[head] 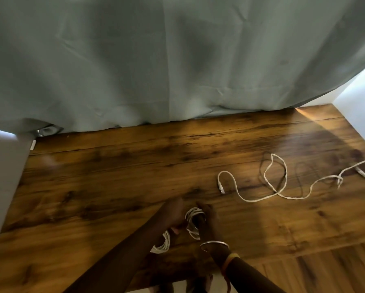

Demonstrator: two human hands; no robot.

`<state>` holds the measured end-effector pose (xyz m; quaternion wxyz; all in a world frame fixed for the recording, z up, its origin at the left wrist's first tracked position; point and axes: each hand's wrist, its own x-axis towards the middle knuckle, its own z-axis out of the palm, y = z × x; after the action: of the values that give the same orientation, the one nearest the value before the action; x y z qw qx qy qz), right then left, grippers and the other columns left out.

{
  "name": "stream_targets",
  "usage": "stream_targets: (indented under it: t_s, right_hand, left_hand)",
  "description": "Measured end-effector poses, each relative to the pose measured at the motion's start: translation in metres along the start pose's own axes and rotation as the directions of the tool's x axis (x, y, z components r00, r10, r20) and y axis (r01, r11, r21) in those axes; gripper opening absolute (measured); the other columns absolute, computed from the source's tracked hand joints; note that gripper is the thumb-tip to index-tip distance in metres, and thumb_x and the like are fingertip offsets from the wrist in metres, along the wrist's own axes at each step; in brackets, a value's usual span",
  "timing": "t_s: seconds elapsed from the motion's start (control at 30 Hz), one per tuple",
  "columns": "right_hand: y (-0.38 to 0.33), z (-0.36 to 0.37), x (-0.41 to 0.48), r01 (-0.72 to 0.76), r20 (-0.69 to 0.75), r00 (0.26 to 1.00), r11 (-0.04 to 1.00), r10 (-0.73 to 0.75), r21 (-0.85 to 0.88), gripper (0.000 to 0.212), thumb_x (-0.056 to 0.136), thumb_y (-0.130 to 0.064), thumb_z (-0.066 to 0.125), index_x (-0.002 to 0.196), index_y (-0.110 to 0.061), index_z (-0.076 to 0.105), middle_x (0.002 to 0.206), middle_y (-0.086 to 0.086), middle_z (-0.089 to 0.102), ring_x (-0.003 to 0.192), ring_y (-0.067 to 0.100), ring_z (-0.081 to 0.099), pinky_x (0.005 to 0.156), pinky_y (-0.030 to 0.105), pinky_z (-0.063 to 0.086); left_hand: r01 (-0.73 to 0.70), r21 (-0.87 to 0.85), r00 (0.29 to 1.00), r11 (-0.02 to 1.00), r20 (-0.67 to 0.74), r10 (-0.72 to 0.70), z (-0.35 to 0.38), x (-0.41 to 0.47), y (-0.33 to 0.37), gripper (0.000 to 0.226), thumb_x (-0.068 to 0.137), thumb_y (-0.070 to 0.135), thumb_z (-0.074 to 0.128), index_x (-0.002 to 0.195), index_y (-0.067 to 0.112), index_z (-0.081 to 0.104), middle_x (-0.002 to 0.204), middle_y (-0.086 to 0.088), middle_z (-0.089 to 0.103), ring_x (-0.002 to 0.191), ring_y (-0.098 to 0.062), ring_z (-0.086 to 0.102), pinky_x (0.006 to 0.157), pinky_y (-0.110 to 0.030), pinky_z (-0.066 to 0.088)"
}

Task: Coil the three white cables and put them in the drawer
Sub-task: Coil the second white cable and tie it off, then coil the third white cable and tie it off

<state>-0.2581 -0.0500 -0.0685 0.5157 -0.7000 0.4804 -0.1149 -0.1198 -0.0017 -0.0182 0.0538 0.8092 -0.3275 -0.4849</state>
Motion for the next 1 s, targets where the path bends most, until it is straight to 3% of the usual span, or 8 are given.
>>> stream_targets:
  t_s: [0.07,0.23,0.37,0.6,0.7,0.8,0.87,1.0]
  right_hand:
    - [0.000,-0.001,-0.002,-0.037,0.026,0.999,0.998,0.036,0.059,0.034,0.092,0.001,0.053,0.124,-0.007,0.062,0.127,0.016,0.058,0.109,0.022,0.058,0.096,0.032,0.048]
    - [-0.003,-0.007,-0.009,0.142,0.115,0.985,0.985,-0.130,-0.100,0.073,0.078,-0.051,0.037,0.136,-0.011,0.054,0.136,0.007,0.053,0.124,0.022,0.048,0.107,0.040,0.039]
    - [-0.003,-0.009,-0.011,0.232,0.139,0.965,0.970,-0.221,-0.073,0.068,0.080,-0.055,0.034,0.139,-0.023,0.045,0.135,-0.009,0.041,0.129,0.013,0.039,0.111,0.035,0.030]
    - [-0.002,-0.012,-0.006,0.179,0.145,0.973,0.984,-0.179,0.013,0.034,0.089,-0.056,0.040,0.122,-0.048,0.044,0.124,-0.004,0.059,0.111,0.009,0.058,0.098,0.040,0.050]
    - [0.000,-0.012,-0.007,0.171,0.163,0.972,0.985,-0.169,0.004,0.045,0.087,-0.062,0.036,0.126,-0.042,0.047,0.128,-0.001,0.060,0.115,0.011,0.058,0.100,0.041,0.049]
    - [0.001,-0.013,-0.005,0.178,0.175,0.969,0.984,-0.173,-0.012,0.059,0.086,-0.062,0.036,0.132,-0.028,0.053,0.131,0.000,0.058,0.118,0.013,0.057,0.102,0.041,0.048]
    - [0.003,-0.014,-0.002,0.172,0.168,0.971,0.985,-0.169,-0.005,0.061,0.087,-0.061,0.037,0.133,-0.025,0.054,0.132,0.000,0.058,0.118,0.012,0.057,0.102,0.040,0.047]
    - [0.003,-0.018,0.001,0.159,0.202,0.967,0.987,-0.153,-0.017,0.028,0.100,-0.038,0.048,0.128,-0.035,0.050,0.127,-0.002,0.060,0.112,0.005,0.058,0.095,0.020,0.047]
  left_hand:
    - [-0.016,0.019,1.000,1.000,-0.007,0.017,0.002,0.002,-0.002,0.018,0.084,0.014,0.069,0.084,-0.003,0.063,0.086,-0.019,0.071,0.071,-0.024,0.071,0.033,-0.012,0.036]
    - [0.012,0.015,0.999,1.000,0.044,-0.013,0.004,0.007,-0.009,0.017,0.086,0.014,0.068,0.098,0.002,0.066,0.087,-0.014,0.073,0.065,-0.023,0.072,0.061,-0.032,0.060]
    - [-0.068,0.094,0.997,0.993,0.044,0.064,0.000,0.013,-0.015,0.025,0.083,0.015,0.070,0.106,0.008,0.067,0.093,-0.011,0.074,0.072,-0.021,0.073,0.063,-0.032,0.059]
    - [-0.207,0.103,0.966,0.973,0.176,0.187,-0.006,0.019,-0.018,0.037,0.088,0.016,0.063,0.125,0.018,0.057,0.091,-0.012,0.070,0.062,-0.025,0.066,0.057,-0.034,0.053]
    - [-0.205,0.128,0.956,0.970,0.237,0.171,-0.007,0.017,-0.015,0.040,0.092,0.012,0.056,0.132,0.017,0.051,0.095,-0.011,0.066,0.060,-0.017,0.061,0.055,-0.030,0.049]
    - [-0.204,0.209,0.953,0.956,0.265,0.145,-0.010,0.017,-0.015,0.031,0.093,0.014,0.058,0.124,0.007,0.057,0.105,-0.018,0.068,0.071,-0.023,0.062,0.058,-0.030,0.048]
    - [-0.209,0.231,0.944,0.950,0.300,0.135,-0.013,0.016,-0.015,0.015,0.096,0.021,0.054,0.097,0.011,0.066,0.100,-0.020,0.070,0.072,-0.022,0.060,0.064,-0.030,0.046]
    - [-0.241,0.258,0.922,0.935,0.361,0.138,-0.019,0.013,-0.014,0.022,0.096,0.030,0.053,0.079,0.019,0.061,0.072,-0.002,0.061,0.062,-0.011,0.053,0.070,-0.033,0.044]
